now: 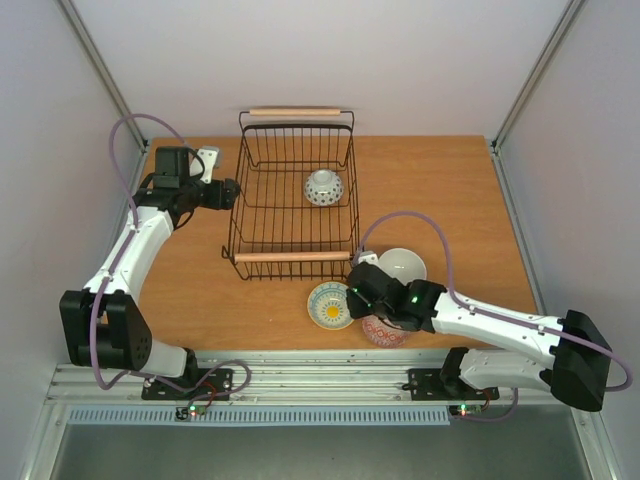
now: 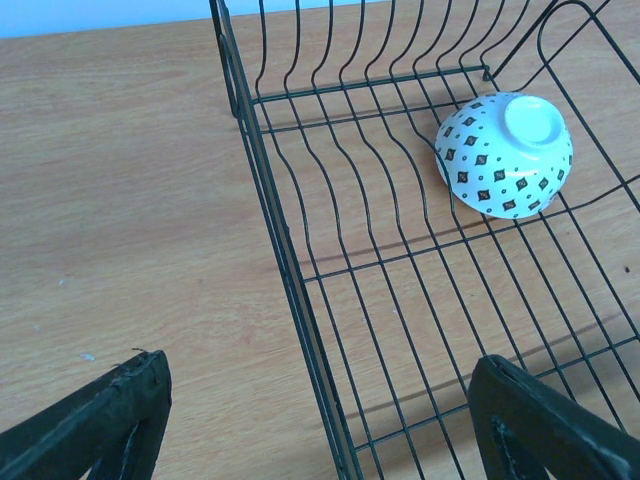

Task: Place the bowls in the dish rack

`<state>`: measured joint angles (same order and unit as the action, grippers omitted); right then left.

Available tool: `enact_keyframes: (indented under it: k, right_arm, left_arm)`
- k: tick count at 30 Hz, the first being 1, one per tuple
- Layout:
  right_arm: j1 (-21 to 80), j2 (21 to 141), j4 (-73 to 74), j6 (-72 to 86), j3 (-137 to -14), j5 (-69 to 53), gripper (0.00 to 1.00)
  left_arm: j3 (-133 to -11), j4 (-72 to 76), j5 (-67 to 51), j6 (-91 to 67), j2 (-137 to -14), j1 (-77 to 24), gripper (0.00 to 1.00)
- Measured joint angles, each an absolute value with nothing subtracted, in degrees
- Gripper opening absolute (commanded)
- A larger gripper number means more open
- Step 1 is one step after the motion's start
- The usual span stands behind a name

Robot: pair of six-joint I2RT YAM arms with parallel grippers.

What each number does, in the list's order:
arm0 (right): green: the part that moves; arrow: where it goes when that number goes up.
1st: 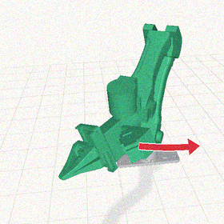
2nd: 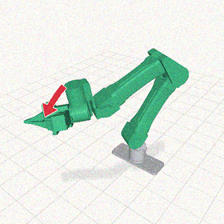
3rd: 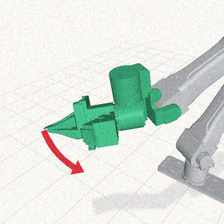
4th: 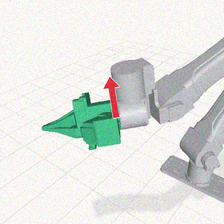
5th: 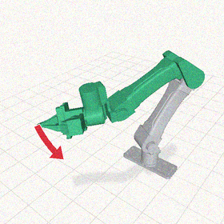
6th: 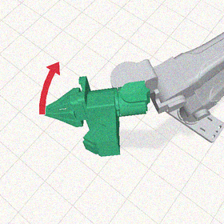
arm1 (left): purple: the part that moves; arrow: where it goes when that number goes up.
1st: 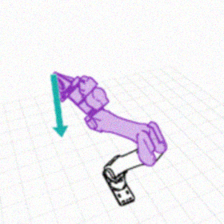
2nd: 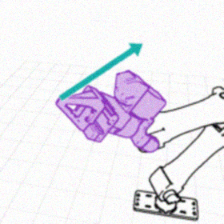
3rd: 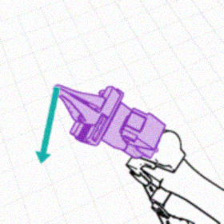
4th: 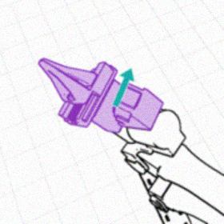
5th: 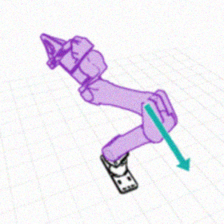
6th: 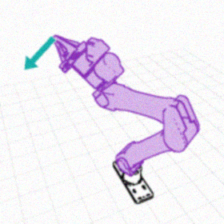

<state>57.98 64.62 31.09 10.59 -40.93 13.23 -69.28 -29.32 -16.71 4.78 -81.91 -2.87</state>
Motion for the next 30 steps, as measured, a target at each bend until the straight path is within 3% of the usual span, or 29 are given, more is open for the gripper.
enact_keyframes:
  k: [15,30]
  right_arm:
    - [77.10,68.75,37.95,15.99,-44.60,24.49,0.25]
    - [79.77,70.28,45.50,27.42,-44.18,32.64,0.26]
  left_arm:
    - [-69.23,-29.32,-16.71,4.78,-82.52,-2.87,0.82]
    - [-69.17,-29.32,-17.21,4.78,-82.52,-2.87,0.82]
